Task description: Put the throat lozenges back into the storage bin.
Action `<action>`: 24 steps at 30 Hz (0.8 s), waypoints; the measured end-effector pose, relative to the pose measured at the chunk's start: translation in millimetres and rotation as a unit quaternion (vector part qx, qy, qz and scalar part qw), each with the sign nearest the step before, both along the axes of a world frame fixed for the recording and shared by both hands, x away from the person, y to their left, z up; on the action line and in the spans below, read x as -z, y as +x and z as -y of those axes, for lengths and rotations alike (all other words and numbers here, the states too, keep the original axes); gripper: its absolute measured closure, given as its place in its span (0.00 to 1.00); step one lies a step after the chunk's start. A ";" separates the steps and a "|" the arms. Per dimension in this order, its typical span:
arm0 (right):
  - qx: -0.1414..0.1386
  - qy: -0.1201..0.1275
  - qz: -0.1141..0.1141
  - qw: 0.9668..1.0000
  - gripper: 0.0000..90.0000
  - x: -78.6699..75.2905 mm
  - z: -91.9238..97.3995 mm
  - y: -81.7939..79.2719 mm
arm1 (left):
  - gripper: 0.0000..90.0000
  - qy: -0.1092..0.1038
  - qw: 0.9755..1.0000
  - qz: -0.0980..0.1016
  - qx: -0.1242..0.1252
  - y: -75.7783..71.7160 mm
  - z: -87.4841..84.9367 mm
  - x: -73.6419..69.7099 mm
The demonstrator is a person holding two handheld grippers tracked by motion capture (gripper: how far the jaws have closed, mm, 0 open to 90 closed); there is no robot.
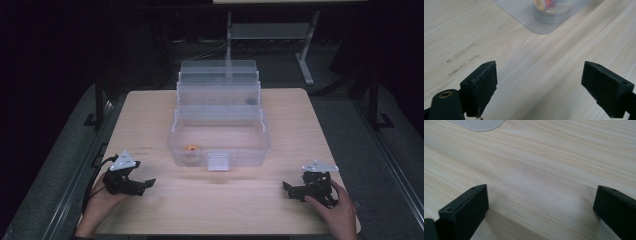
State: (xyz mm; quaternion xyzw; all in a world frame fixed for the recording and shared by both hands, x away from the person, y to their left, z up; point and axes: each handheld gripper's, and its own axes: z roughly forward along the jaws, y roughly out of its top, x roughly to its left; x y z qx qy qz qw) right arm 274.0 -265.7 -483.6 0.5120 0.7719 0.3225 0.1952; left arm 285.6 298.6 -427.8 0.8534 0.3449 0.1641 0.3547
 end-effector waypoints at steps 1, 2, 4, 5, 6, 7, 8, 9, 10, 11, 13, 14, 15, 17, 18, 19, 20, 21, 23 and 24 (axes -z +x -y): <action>0.000 0.000 0.000 1.000 0.00 0.0 0.0 0.0 | 0.14 0.000 1.000 -0.002 0.000 -1.3 -0.2 1.7; 0.000 0.000 0.000 1.000 0.00 0.0 0.0 0.0 | 0.14 0.002 1.000 -0.001 0.001 -1.7 -0.5 3.0; 0.000 0.000 0.000 1.000 0.00 0.0 0.0 0.0 | 0.14 0.003 1.000 -0.003 0.001 -3.0 -0.9 6.4; 0.000 0.000 0.000 1.000 0.00 0.0 0.0 0.0 | 0.14 0.005 1.000 -0.005 0.002 -3.2 -1.2 8.2; 0.000 0.000 0.000 1.000 0.00 0.0 0.0 0.0 | 0.14 0.004 1.000 -0.007 0.000 -3.6 -1.3 9.7; 0.000 0.000 0.000 1.000 0.00 0.0 0.0 0.0 | 0.14 0.003 1.000 -0.006 -0.001 -3.9 -1.4 11.1; 0.000 0.000 0.000 1.000 0.00 0.0 0.0 0.0 | 0.14 0.004 1.000 -0.006 -0.001 -4.1 -1.4 12.1; 0.000 0.000 0.000 1.000 0.00 0.0 -0.1 0.0 | 0.14 0.005 1.000 -0.005 -0.002 -4.5 -1.4 14.1; 0.000 0.000 0.000 1.000 0.00 0.0 0.0 0.0 | 0.14 0.005 1.000 -0.005 -0.004 -5.0 -1.5 15.9; 0.000 0.000 0.000 1.000 0.00 0.0 0.0 0.0 | 0.14 0.004 1.000 -0.008 -0.007 -5.3 -2.1 18.0; 0.000 0.000 0.000 1.000 0.00 0.0 0.0 0.0 | 0.14 0.004 1.000 -0.012 -0.006 -5.4 -3.0 21.5; 0.000 0.000 0.000 1.000 0.00 0.0 0.0 0.0 | 0.14 0.006 1.000 -0.014 -0.004 -5.8 -3.2 24.1; 0.000 0.000 0.000 1.000 0.00 0.0 0.0 0.0 | 0.14 0.009 1.000 -0.013 -0.003 -5.8 -3.3 26.7; 0.000 0.000 0.000 1.000 0.00 0.0 0.0 0.0 | 0.14 0.012 1.000 -0.014 -0.003 -5.7 -3.8 29.0; 0.000 0.000 0.000 1.000 0.00 0.0 0.0 0.0 | 0.14 0.012 1.000 -0.015 -0.004 -5.7 -4.1 30.4; 0.000 0.000 0.000 1.000 0.00 0.0 0.0 0.0 | 0.14 0.013 1.000 -0.013 -0.004 -5.3 -4.6 31.9; 0.000 0.000 0.000 1.000 0.00 0.0 0.0 0.0 | 0.14 0.014 1.000 -0.017 -0.005 -5.0 -5.0 34.0; 0.000 0.000 0.000 1.000 0.00 0.0 0.0 0.0 | 0.14 0.015 1.000 -0.017 -0.005 -4.8 -5.1 35.4; 0.000 0.000 0.000 1.000 0.00 0.0 0.0 0.0 | 0.14 0.021 1.000 -0.018 -0.008 -4.9 -4.6 38.6; 0.000 0.000 0.000 1.000 0.00 0.0 0.0 0.0 | 0.14 0.021 1.000 -0.021 -0.008 -5.0 -4.3 39.9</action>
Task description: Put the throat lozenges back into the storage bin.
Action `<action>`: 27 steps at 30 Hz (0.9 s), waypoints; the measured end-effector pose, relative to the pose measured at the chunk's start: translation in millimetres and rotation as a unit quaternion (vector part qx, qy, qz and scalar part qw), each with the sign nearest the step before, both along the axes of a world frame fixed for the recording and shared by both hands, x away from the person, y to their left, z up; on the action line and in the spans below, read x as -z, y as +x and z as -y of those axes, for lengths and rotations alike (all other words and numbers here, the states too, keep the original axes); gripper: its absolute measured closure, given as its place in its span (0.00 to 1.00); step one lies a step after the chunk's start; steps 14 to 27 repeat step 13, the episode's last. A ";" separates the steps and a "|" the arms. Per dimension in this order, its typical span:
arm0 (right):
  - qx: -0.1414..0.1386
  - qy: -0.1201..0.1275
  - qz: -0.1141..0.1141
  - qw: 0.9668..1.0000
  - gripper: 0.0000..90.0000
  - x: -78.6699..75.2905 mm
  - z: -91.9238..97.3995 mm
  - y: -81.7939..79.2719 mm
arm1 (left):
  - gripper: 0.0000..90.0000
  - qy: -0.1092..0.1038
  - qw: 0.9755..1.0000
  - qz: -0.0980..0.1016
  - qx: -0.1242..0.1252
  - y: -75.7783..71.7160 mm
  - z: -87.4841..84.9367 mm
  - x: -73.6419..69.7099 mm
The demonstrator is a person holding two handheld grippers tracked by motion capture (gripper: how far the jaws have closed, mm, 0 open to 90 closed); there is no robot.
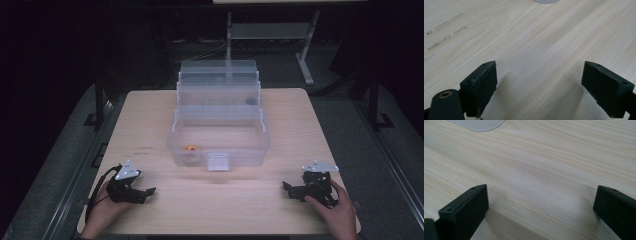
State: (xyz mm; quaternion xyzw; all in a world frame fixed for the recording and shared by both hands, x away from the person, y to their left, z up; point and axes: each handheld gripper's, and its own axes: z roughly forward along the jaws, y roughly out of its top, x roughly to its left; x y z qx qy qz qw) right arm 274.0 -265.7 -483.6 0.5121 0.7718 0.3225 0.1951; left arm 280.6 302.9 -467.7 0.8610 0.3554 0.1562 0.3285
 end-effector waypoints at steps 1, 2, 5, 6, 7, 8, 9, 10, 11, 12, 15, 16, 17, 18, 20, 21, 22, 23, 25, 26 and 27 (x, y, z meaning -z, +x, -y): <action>0.000 0.000 0.000 1.000 0.00 0.0 0.0 0.0 | 0.13 -0.006 1.000 -0.003 0.001 -0.1 -0.2 1.2; 0.000 0.000 0.000 1.000 0.00 0.0 0.0 0.0 | 0.14 -0.011 1.000 -0.003 -0.001 -0.2 -0.2 2.1; 0.000 0.000 0.000 1.000 0.00 0.0 0.0 0.0 | 0.14 -0.025 1.000 0.006 0.000 -1.3 -2.0 5.2; 0.000 0.000 0.000 1.000 0.00 0.0 0.0 0.0 | 0.13 -0.031 0.999 0.011 0.001 -2.1 -2.9 6.7; 0.000 0.000 0.000 1.000 0.00 0.0 0.0 0.0 | 0.14 -0.032 0.999 0.010 0.001 -2.0 -3.0 6.6; 0.000 0.000 0.000 1.000 0.00 0.0 0.0 0.0 | 0.14 -0.031 0.999 0.011 0.001 -2.1 -2.9 6.6; 0.000 0.000 0.000 1.000 0.00 0.0 0.0 0.0 | 0.14 -0.031 0.999 0.010 0.001 -2.1 -2.9 6.6; 0.000 0.000 0.000 1.000 0.00 0.0 0.0 0.0 | 0.14 -0.031 0.999 0.011 0.002 -2.1 -2.9 6.6; 0.000 0.000 0.000 1.000 0.00 0.0 0.0 0.0 | 0.14 -0.031 0.999 0.011 0.001 -2.1 -2.9 6.6; 0.000 0.000 0.000 1.000 0.00 0.0 0.0 0.0 | 0.14 -0.031 0.999 0.010 0.001 -2.1 -3.0 6.6; 0.000 0.000 0.000 1.000 0.00 0.0 0.0 0.0 | 0.14 -0.031 0.999 0.011 0.002 -2.1 -3.0 6.6; 0.000 0.000 0.000 1.000 0.00 0.0 0.0 0.0 | 0.14 -0.031 0.999 0.011 0.002 -2.1 -3.0 6.6; 0.000 0.000 0.000 1.000 0.00 0.0 0.0 0.0 | 0.14 -0.031 0.999 0.011 0.002 -2.1 -3.0 6.6; 0.000 0.000 0.000 1.000 0.00 0.0 0.0 0.0 | 0.14 -0.031 0.999 0.011 0.002 -2.1 -3.0 6.6; 0.000 0.000 0.000 1.000 0.00 0.0 0.0 0.0 | 0.14 -0.031 0.999 0.011 0.002 -2.1 -3.0 6.6; 0.000 0.000 0.000 1.000 0.00 0.0 0.0 0.0 | 0.14 -0.031 0.999 0.011 0.002 -2.1 -3.0 6.6; 0.000 0.000 0.000 1.000 0.00 0.0 0.0 0.0 | 0.14 -0.031 0.999 0.011 0.002 -2.1 -3.0 6.6; 0.000 0.000 0.000 1.000 0.00 0.0 0.0 0.0 | 0.14 -0.031 0.999 0.011 0.002 -2.1 -3.0 6.6; 0.000 0.000 0.000 1.000 0.00 0.0 0.0 0.0 | 0.14 -0.031 0.999 0.011 0.002 -2.1 -3.0 6.6; 0.000 0.000 0.000 1.000 0.00 0.0 0.0 0.0 | 0.14 -0.031 0.999 0.011 0.002 -2.1 -3.0 6.6; 0.000 0.000 0.000 1.000 0.00 0.0 0.0 0.0 | 0.14 -0.031 0.999 0.011 0.002 -2.1 -3.0 6.6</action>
